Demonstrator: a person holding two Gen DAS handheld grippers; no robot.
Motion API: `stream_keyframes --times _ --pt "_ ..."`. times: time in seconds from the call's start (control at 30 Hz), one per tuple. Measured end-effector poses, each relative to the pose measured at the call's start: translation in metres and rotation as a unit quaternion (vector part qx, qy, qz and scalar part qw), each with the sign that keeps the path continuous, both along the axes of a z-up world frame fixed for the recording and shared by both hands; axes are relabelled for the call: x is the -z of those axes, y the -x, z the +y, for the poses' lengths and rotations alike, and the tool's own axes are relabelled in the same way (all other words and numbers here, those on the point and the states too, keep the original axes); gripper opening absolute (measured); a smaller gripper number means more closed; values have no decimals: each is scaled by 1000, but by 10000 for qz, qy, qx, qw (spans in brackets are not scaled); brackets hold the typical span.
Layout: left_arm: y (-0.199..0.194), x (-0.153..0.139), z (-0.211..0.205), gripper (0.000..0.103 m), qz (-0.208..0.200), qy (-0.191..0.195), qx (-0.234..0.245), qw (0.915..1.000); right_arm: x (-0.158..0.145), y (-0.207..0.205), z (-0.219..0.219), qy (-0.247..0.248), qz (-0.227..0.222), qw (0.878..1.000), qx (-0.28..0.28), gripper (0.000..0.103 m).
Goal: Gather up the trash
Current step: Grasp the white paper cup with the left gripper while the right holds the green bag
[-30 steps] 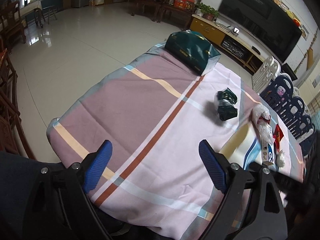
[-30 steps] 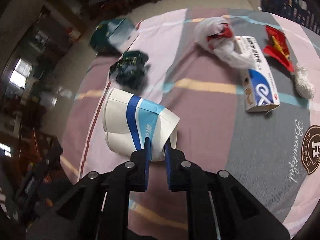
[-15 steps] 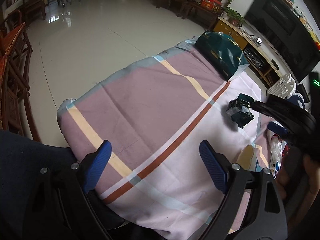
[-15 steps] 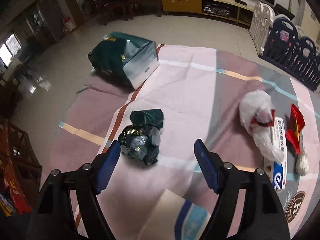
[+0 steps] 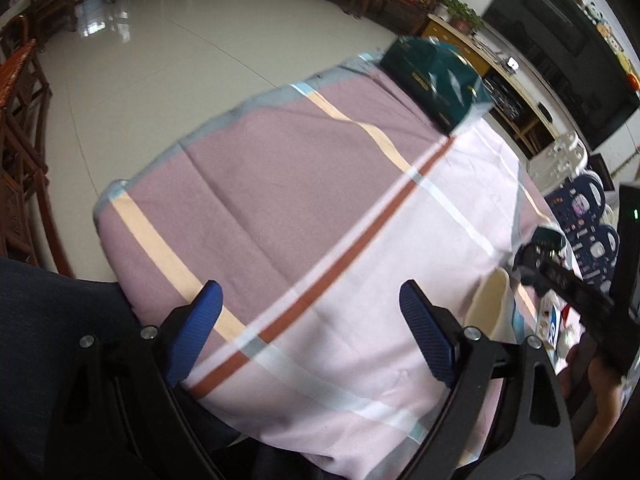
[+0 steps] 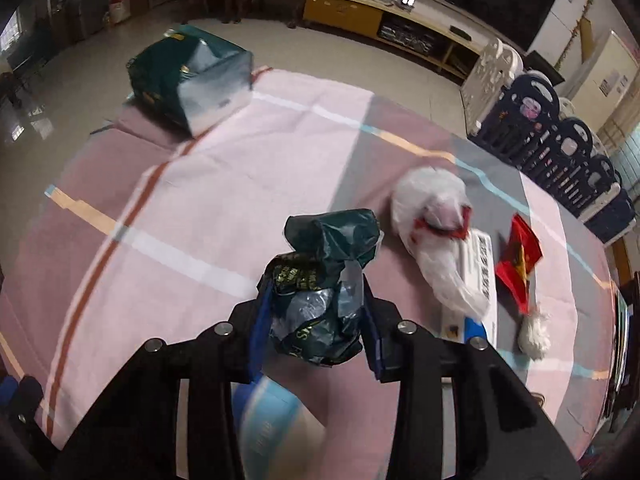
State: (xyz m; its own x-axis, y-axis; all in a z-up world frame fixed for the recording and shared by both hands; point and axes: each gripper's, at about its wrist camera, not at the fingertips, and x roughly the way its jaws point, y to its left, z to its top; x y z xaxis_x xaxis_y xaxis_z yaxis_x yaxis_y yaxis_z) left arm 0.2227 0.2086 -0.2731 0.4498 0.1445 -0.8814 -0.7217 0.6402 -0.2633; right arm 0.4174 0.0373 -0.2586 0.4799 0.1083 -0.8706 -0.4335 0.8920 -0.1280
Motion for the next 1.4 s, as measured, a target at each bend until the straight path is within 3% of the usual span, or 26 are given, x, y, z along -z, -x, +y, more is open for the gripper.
stream_keyframes --times 0.13,0.33,0.43,0.6,0.73,0.87,0.93,1.03,1.17,1.23,1.3,1.4 --pt "-10 11 -13 90 78 298 428 9986 12 30 -31 -98 378 9992 -49 40" --pt "-14 17 -18 91 58 428 587 9973 18 101 -37 -771 898 9925 -306 40" --pt "-20 19 -20 93 -33 538 725 9959 18 125 -49 -1273 1150 9851 -135 40" --pt "-28 17 -34 95 -238 618 1087 9919 10 151 -80 -1141 826 9891 428 40" --pt "-24 2 -38 96 -676 327 1017 9920 2 158 -122 -1438 725 9818 1010 40" --pt "-31 -6 -52 99 -1188 411 1318 9833 -5 167 -160 -1754 611 9711 1498 40" --pt "-46 -4 -72 99 -1062 177 1715 9793 -5 171 -171 -1861 614 9669 1634 40" --pt "-70 4 -95 99 -519 -139 2167 9748 -6 176 -178 -1969 634 9633 1710 40" --pt "-87 17 -111 99 -90 -382 2373 9706 -5 183 -183 -2001 644 9619 1747 40" --pt "-84 21 -109 90 -89 -333 2375 9708 -3 185 -184 -1993 670 9615 1769 40" --pt "-82 24 -103 69 -201 -137 2362 9714 1 185 -183 -1986 717 9608 1794 40" --pt "-78 25 -97 65 -343 55 2312 9723 2 185 -178 -1990 751 9607 1785 40"
